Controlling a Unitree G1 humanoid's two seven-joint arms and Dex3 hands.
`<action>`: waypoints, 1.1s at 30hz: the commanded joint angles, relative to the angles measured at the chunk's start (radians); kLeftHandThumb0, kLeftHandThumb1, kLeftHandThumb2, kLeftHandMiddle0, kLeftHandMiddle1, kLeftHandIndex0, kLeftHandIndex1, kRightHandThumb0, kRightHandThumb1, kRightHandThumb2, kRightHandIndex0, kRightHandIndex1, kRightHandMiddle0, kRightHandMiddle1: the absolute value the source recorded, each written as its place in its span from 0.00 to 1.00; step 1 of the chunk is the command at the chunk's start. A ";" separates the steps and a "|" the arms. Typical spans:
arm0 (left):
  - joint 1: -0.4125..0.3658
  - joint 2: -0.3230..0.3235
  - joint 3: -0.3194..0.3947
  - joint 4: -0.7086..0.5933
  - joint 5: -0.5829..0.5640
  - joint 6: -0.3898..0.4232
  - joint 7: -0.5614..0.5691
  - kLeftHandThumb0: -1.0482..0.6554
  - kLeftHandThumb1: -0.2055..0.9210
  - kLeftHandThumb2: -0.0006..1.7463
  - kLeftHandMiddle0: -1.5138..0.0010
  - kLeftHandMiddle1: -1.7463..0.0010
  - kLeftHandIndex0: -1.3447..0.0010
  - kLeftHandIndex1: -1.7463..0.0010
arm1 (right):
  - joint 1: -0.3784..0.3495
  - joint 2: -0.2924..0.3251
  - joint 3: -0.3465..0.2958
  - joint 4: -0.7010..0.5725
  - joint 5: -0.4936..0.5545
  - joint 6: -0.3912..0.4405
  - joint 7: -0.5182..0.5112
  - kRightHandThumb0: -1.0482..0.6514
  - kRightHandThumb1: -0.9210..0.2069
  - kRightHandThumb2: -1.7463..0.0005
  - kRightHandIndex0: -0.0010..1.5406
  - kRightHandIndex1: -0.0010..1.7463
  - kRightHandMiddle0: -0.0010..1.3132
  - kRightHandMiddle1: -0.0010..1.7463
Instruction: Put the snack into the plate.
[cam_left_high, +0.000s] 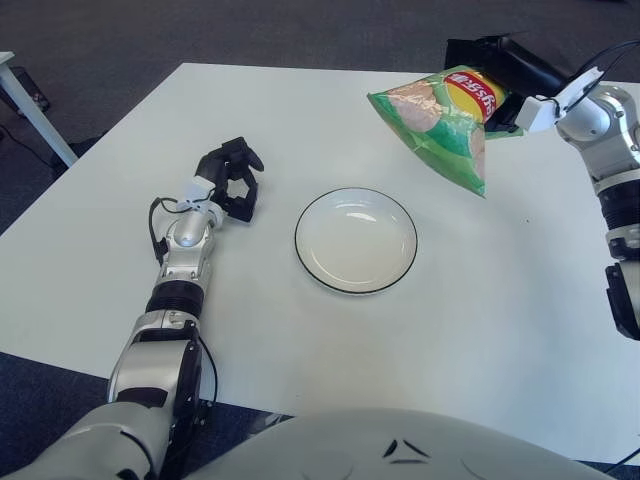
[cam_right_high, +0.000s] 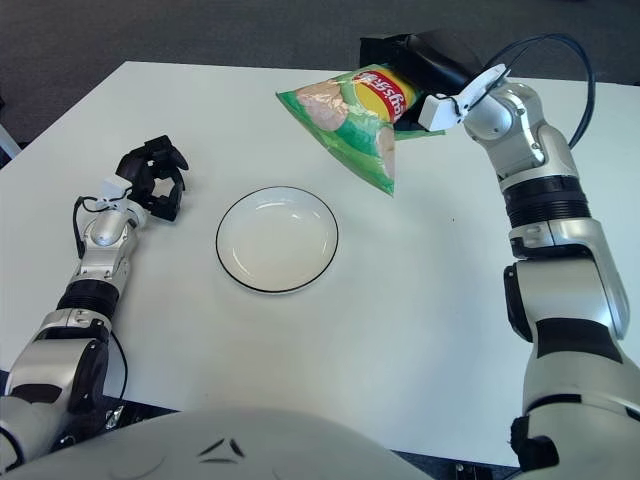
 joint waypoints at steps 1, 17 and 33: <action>0.124 -0.041 -0.024 0.117 0.040 -0.007 0.038 0.60 0.03 1.00 0.37 0.00 0.31 0.19 | 0.002 0.029 -0.023 -0.035 0.017 0.000 -0.022 0.62 0.87 0.01 0.56 1.00 0.54 0.98; 0.135 -0.057 -0.028 0.069 0.025 0.004 0.022 0.61 0.07 1.00 0.39 0.00 0.38 0.11 | 0.003 0.104 -0.015 -0.071 0.051 -0.017 0.028 0.62 0.88 0.00 0.57 1.00 0.56 0.97; 0.133 -0.055 -0.028 0.080 0.031 -0.004 0.029 0.61 0.06 1.00 0.38 0.00 0.37 0.13 | 0.012 0.109 0.025 -0.132 0.011 -0.095 0.068 0.62 0.87 0.00 0.57 1.00 0.52 1.00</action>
